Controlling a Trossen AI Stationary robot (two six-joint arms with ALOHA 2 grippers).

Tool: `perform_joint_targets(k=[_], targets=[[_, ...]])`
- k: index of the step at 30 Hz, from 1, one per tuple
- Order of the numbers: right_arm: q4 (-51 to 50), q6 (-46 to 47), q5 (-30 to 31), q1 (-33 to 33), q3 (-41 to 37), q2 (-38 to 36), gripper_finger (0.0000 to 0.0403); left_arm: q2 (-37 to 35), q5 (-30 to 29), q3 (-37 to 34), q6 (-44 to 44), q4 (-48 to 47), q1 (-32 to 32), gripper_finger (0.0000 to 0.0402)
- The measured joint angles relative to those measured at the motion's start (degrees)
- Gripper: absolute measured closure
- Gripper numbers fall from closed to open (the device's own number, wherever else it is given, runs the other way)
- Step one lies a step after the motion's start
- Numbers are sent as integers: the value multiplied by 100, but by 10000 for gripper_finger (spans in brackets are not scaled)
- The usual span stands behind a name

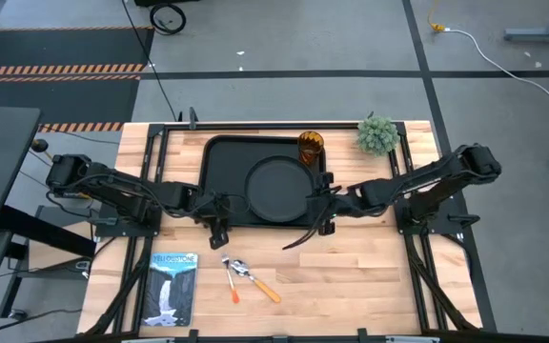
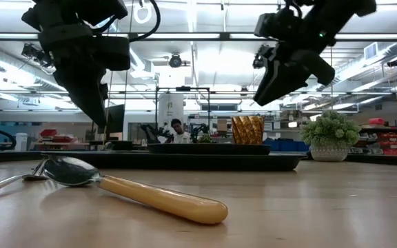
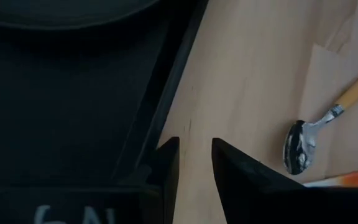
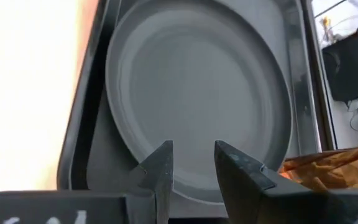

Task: Pick and place plate/cup/fork/spoon on tray
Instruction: Put the orange fork on the black serving tray

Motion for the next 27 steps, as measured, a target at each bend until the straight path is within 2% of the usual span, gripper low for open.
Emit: perform_joint_targets(k=[9,12,17,23,27], targets=[[1879,-518,-20,-175,-1020,-559,280,0,-14,0,-816,378,-467,299],[2382,-639,-249,-295,-1272,-647,280,0,-195,0,-1194,596,-657,299],[3162,-681,-418,-358,-1593,-693,280,0,-826,0,-2005,630,-951,299],[3238,-845,-409,-308,-1606,-732,280,0,-1696,0,-3100,592,-1369,311],[3221,-885,-416,-190,-1606,-732,280,0,-2503,0,-3854,606,-1714,327]])
